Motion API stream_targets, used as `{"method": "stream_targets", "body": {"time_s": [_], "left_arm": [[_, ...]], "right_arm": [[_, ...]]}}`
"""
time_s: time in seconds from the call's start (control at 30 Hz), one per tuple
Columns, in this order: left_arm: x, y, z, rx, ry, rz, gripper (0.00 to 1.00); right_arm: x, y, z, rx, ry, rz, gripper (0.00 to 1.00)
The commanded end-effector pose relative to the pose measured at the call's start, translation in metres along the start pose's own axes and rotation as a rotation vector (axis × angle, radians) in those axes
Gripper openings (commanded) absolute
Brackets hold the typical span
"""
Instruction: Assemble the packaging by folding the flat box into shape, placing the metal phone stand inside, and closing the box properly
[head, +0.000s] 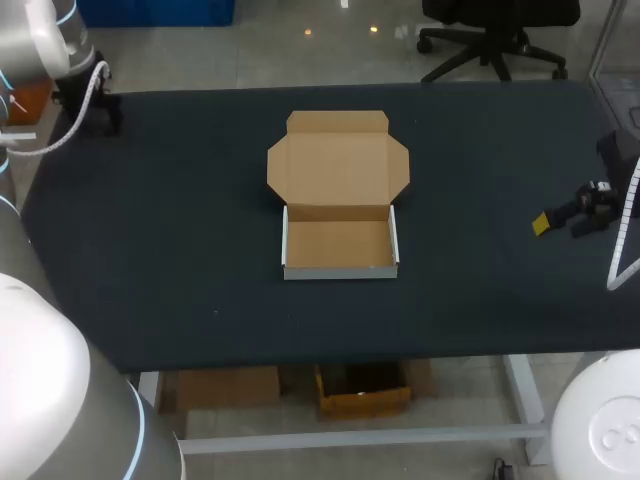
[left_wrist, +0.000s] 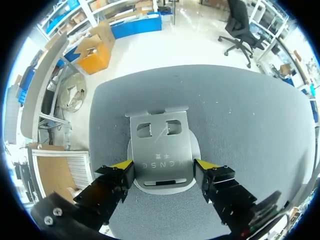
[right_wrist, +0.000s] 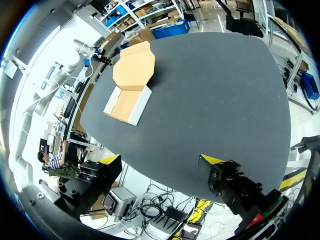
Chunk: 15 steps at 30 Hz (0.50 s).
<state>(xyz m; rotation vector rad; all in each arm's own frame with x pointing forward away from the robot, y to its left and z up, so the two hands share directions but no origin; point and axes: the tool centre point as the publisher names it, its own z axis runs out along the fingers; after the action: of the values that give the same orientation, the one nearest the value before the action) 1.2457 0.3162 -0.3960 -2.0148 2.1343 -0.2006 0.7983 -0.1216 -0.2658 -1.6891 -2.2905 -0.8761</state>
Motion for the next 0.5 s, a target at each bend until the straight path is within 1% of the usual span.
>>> {"method": "stream_targets", "body": {"time_s": [0.03, 0.17, 0.33, 0.37, 0.4, 0.43, 0.5], "left_arm": [[-0.0020, -0.0100, 0.0067, -0.064, 0.001, -0.002, 0.78], [-0.0018, -0.0103, 0.0074, -0.063, -0.001, -0.006, 0.77], [-0.0020, -0.0111, 0.0082, -0.063, -0.005, -0.011, 0.70], [-0.0021, -0.0113, 0.0084, -0.062, -0.006, -0.012, 0.65], [-0.0021, -0.0115, 0.0086, -0.062, -0.007, -0.013, 0.50], [-0.0020, -0.0117, 0.0089, -0.062, -0.009, -0.014, 0.47], [-0.0020, -0.0118, 0.0091, -0.063, -0.011, -0.016, 0.44]], "right_arm": [[0.0003, -0.0001, -0.0021, 0.002, 0.004, 0.000, 1.00], [0.0003, -0.0001, -0.0021, 0.002, 0.004, 0.000, 1.00], [0.0003, -0.0001, -0.0021, 0.002, 0.004, 0.000, 1.00], [0.0003, -0.0001, -0.0021, 0.002, 0.004, 0.000, 1.00], [0.0003, -0.0001, -0.0021, 0.002, 0.004, 0.000, 1.00], [0.0003, -0.0001, -0.0021, 0.002, 0.004, 0.000, 1.00], [0.0003, -0.0001, -0.0021, 0.002, 0.004, 0.000, 1.00]]}}
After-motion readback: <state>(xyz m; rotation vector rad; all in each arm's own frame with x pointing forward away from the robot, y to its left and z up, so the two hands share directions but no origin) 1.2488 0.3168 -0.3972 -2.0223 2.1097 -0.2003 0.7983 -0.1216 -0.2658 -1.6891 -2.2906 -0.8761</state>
